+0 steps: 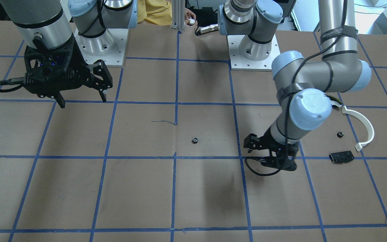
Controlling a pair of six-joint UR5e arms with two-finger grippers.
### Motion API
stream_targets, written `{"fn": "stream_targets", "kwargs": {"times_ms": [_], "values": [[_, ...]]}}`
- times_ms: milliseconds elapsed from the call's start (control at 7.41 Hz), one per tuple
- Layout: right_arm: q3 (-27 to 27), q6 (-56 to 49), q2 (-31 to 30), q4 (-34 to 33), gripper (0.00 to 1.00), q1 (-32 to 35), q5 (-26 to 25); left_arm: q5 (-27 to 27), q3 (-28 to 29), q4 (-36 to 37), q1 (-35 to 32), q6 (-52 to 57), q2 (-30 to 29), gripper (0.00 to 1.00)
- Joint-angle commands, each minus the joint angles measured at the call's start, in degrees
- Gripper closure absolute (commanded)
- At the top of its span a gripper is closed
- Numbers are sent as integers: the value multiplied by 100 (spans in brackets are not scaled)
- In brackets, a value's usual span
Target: Place bearing gear from tray to pile
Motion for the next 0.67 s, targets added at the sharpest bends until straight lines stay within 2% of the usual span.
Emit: {"fn": "stream_targets", "kwargs": {"times_ms": [0, 270, 540], "values": [[19, -136, 2, -28, 0, -17, 14, -6, -50, 481, -1060, -1084, -168, 0], [19, -118, -6, -28, 0, -43, -12, -268, -59, 781, -1633, -1761, -440, 0], [19, -23, -103, 86, 0, -322, 66, -270, -269, 773, -1776, -1844, -538, 0]]}}
